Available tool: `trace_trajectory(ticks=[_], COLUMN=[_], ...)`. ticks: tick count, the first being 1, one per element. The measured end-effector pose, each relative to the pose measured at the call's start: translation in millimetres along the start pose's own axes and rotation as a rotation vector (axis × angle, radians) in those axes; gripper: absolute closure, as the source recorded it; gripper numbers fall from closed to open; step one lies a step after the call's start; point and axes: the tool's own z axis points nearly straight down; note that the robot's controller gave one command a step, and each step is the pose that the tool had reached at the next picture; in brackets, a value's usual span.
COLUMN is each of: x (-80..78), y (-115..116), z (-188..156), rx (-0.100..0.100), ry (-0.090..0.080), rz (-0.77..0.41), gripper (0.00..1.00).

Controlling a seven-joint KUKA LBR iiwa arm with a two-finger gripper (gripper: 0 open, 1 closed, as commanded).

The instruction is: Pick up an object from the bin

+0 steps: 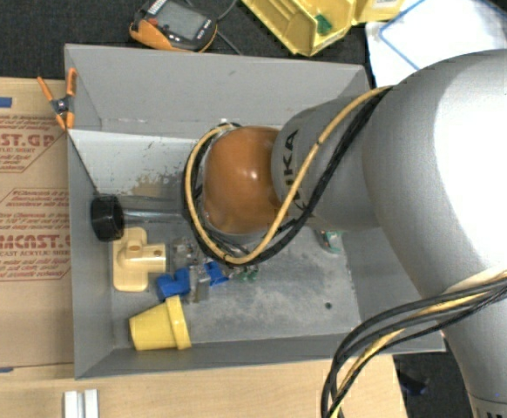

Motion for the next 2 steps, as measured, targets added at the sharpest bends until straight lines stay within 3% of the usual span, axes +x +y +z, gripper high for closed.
trace_trajectory(ticks=[1, 2], x=[0.1, 2.9], y=[0.0, 0.5], z=[-0.3, -27.5], rx=[0.000, 0.000], ry=[0.000, 0.011], rz=[0.001, 0.001], gripper=[1.00, 1.00])
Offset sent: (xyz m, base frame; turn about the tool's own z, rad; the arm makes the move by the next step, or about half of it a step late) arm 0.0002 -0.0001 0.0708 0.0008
